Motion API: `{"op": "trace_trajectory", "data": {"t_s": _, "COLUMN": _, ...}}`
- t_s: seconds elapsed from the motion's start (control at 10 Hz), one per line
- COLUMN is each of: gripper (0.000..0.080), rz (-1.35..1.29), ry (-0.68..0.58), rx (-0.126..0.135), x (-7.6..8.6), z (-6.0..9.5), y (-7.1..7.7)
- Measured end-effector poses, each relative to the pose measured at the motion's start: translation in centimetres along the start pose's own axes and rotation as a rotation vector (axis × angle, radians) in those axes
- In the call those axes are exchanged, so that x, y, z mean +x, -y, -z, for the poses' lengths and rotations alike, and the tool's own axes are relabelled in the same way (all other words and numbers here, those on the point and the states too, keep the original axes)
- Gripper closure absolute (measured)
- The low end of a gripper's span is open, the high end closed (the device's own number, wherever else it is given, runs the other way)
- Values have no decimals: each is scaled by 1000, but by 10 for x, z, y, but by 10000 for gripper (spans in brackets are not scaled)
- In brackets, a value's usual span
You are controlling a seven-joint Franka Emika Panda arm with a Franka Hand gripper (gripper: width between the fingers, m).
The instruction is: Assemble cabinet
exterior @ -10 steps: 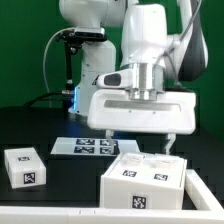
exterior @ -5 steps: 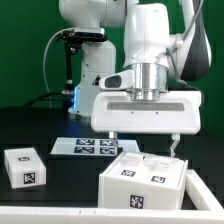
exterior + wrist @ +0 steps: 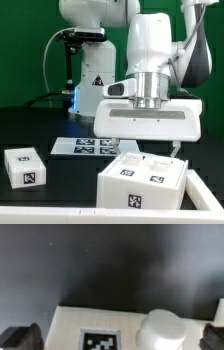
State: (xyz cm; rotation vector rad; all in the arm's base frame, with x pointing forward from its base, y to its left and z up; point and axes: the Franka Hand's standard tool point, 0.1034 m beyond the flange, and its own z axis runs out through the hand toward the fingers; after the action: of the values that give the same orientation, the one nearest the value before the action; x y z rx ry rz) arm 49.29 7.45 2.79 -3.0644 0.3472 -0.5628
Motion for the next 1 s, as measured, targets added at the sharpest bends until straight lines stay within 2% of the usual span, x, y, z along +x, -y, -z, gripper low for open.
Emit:
{"op": "trace_trajectory", "data": {"t_s": 0.3, "gripper": 4, "rz": -35, "ry": 30, "rx": 3, "x": -2, "z": -4, "y": 9}}
{"op": "trace_trajectory", "data": {"t_s": 0.5, "gripper": 4, "rz": -22, "ry": 31, "rx": -2, "x": 1, "z": -5, "y": 4}}
{"op": "trace_trajectory", "data": {"t_s": 0.7, "gripper": 4, "rz": 20, "ry": 32, "rx": -21, "x": 4, "z": -5, "y": -13}}
{"op": "trace_trajectory", "data": {"t_s": 1.0, "gripper": 4, "rz": 81, "ry": 20, "rx": -49, "x": 21, "z": -3, "y": -47}}
